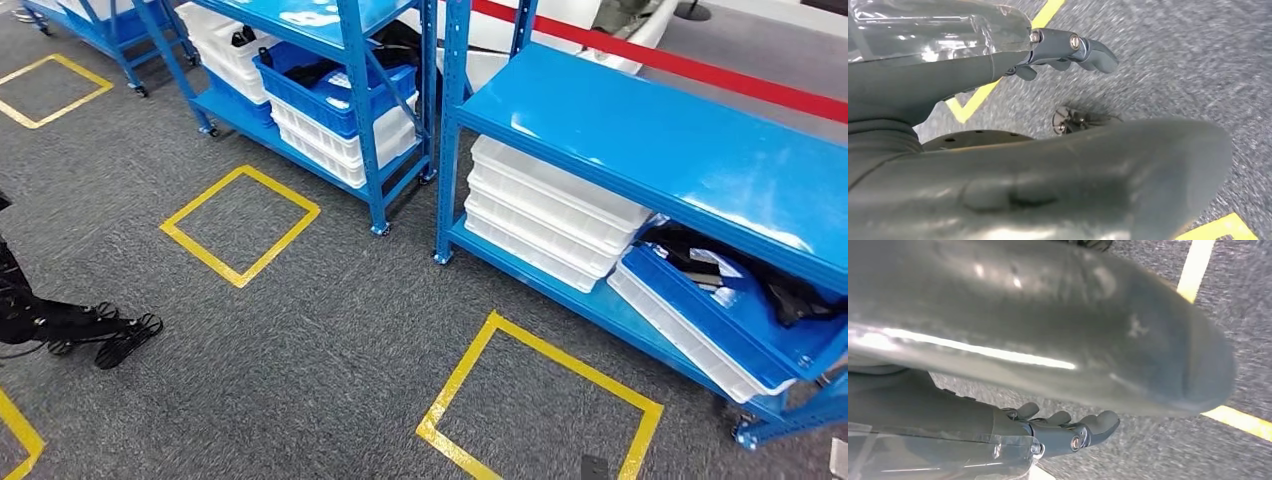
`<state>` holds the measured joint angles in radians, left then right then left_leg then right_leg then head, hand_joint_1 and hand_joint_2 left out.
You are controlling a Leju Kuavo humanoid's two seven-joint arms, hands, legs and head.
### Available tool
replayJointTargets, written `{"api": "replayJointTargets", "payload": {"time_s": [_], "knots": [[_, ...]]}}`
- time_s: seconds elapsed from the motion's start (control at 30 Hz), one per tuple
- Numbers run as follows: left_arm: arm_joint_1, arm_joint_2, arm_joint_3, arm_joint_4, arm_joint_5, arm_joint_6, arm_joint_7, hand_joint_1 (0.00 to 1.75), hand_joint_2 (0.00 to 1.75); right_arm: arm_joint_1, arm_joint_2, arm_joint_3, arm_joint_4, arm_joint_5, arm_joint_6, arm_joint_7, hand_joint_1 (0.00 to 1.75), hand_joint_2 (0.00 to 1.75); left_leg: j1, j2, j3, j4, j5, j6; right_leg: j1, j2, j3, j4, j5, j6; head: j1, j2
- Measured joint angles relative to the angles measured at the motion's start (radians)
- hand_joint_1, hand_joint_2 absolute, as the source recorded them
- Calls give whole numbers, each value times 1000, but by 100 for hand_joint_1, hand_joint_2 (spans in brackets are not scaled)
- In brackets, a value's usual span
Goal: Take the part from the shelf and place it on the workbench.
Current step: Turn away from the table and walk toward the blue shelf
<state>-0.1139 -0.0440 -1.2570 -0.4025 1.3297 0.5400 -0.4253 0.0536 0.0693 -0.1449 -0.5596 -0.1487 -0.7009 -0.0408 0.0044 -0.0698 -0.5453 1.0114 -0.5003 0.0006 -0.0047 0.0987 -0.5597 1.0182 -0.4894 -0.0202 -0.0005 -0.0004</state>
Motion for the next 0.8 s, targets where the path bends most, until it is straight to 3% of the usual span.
{"api": "replayJointTargets", "payload": {"time_s": [0.07, 0.13, 0.2, 0.27, 0.3, 0.33, 0.4, 0.47, 0.5, 0.57, 0.63, 0.67, 0.73, 0.77, 0.8], "knots": [[-1, 0, 0, 0, 0, 0, -1, 0, 0, 2, 0, 0, 0, -2, 0, 0, 0, 0, 0, 17, 3, -8, 2, 4, -3, 15, -3, 0, 1, 11, -1, 0], [-1, -1, 0, 0, 0, 0, -1, 0, 0, 4, -1, 0, 0, -3, 0, 0, 0, 0, 5, 38, 9, -21, 7, 13, -2, -15, -15, 27, -19, 21, 4, 0], [-1, -2, 0, 0, 0, -1, -2, 0, 0, 2, -1, 0, 0, -4, 0, 0, 0, 0, 8, 64, 14, -27, 8, 20, -3, -68, -64, 130, -78, 30, 18, 0], [2, -2, 0, 0, 0, -1, -2, 0, 0, 0, -1, 1, 0, -4, 0, 0, 0, 0, 8, 92, 15, -26, 5, 21, -9, -88, -126, 254, -128, 39, 29, 0], [3, -2, 0, 0, 0, -1, -2, 0, 0, 1, -1, 1, 0, -4, 0, 0, 0, 0, 9, 104, 17, -25, 2, 19, -12, -91, -138, 277, -127, 43, 32, 0], [3, -2, 0, 0, 0, -1, -2, 0, 0, 3, -1, 1, 0, -4, 0, 0, 0, 0, 10, 115, 20, -24, -1, 16, -15, -95, -128, 258, -105, 46, 34, 0], [3, -2, 0, 0, 0, -1, -2, 0, 0, 5, -2, 1, 0, -4, 0, 0, 0, 0, 14, 134, 28, -20, -11, 6, -18, -119, -63, 128, -37, 51, 40, 0], [2, -1, 0, 0, 0, -1, -2, 0, 0, 2, -2, 1, 0, -4, 0, 0, 0, 0, 12, 148, 34, -12, -22, -8, -15, -142, -15, 27, -4, 44, 45, 0], [1, -1, 0, 0, 0, -1, -2, 0, 0, 2, -1, 1, 0, -4, 0, 0, 0, 0, 10, 153, 36, -10, -25, -14, -12, -145, -9, 13, -6, 37, 43, 0], [-2, -1, 0, 0, 0, -1, -2, 0, 0, 4, -1, 1, 0, -4, 0, 0, 0, 0, 11, 162, 41, -11, -28, -25, -8, -129, -12, 14, -8, 18, 36, 0], [-3, -1, 0, 0, 0, -2, -2, 0, 0, 5, -2, 1, 0, -4, 0, 0, 0, 0, 15, 144, 39, 13, -50, -36, -9, -114, -10, 11, -6, 4, 31, 0], [-3, -1, 0, 0, 0, -2, -2, 0, 0, 3, -2, 1, 0, -5, 0, 0, 0, 0, 16, 126, 24, 52, -75, -40, -10, -107, -9, 8, -4, -2, 26, 0], [-2, -1, 0, 0, -1, -5, -2, 0, 0, 1, -2, 2, 0, -9, 0, 1, 0, 0, 15, 92, -37, 183, -141, -42, -7, -91, -9, 8, -4, -9, 13, 0], [-1, -1, 0, 0, 0, -8, -2, 0, 0, 1, -2, 3, 0, -13, 0, 2, 0, 0, 13, 85, -70, 246, -162, -40, -4, -81, -9, 8, -4, -11, 7, 0], [0, -1, 0, 0, 0, -9, -2, 0, 0, 1, -2, 4, 0, -17, 0, 2, 0, 0, 10, 82, -92, 282, -165, -37, -1, -70, -8, 9, -5, -12, 4, 0]]}}
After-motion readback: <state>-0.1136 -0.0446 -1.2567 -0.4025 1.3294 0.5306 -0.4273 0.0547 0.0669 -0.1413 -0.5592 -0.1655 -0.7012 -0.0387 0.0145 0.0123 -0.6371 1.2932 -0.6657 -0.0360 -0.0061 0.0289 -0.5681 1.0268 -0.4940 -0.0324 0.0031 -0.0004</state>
